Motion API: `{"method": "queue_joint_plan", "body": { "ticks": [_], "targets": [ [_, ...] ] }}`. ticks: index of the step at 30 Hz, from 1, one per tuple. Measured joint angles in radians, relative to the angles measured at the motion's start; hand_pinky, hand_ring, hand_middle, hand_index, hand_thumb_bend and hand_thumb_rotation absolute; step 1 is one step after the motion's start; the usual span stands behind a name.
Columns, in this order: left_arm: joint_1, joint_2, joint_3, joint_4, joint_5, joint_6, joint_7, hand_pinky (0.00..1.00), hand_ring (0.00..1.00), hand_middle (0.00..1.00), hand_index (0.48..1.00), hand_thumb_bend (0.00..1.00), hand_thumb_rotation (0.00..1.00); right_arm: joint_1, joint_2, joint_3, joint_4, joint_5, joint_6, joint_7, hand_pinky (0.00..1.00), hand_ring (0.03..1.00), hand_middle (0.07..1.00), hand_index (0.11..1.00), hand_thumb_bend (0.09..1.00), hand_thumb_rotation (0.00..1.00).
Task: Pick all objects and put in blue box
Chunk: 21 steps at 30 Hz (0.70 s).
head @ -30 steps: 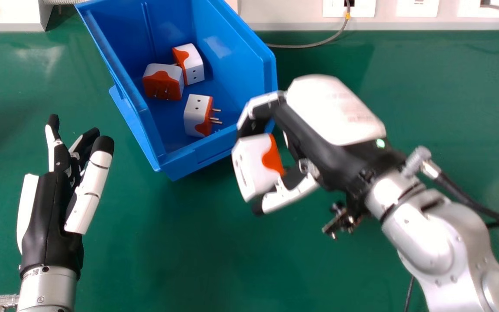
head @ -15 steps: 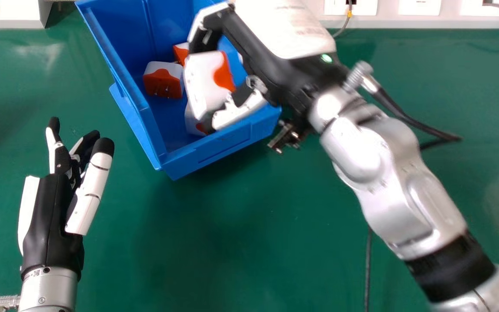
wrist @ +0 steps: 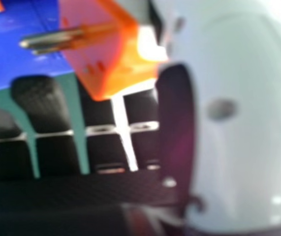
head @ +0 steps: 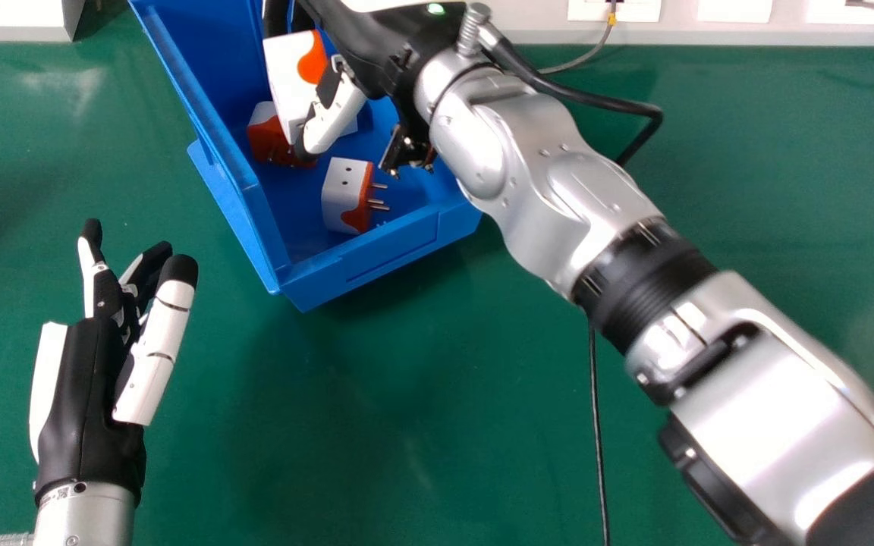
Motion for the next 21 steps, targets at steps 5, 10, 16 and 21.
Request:
{"method": "queue_joint_plan", "body": {
  "ticks": [5, 10, 16, 21],
  "targets": [
    [0.013, -0.009, -0.002, -0.01, -0.001, 0.0, 0.0, 0.86, 0.92, 0.91, 0.954, 0.58, 0.8, -0.08, 0.041, 0.039, 0.154, -0.014, 0.004, -0.049, 0.17, 0.221, 0.437, 0.49, 0.519, 0.0],
    [0.018, -0.015, -0.003, -0.021, -0.002, 0.0, -0.002, 0.86, 0.92, 0.92, 0.954, 0.58, 0.8, -0.119, 0.068, 0.075, 0.225, -0.017, 0.038, -0.073, 0.18, 0.216, 0.428, 0.488, 0.522, 0.0],
    [0.022, -0.017, -0.006, -0.029, -0.001, 0.0, -0.001, 0.86, 0.92, 0.92, 0.952, 0.58, 0.8, -0.12, 0.086, 0.096, 0.25, -0.014, 0.051, -0.077, 0.14, 0.177, 0.452, 0.483, 0.527, 0.0],
    [0.03, -0.025, -0.014, -0.037, 0.0, 0.0, 0.0, 0.86, 0.92, 0.92, 0.95, 0.57, 0.79, -0.12, 0.085, 0.099, 0.262, -0.013, 0.051, -0.075, 0.2, 0.225, 0.463, 0.484, 0.528, 0.0]
  ]
}}
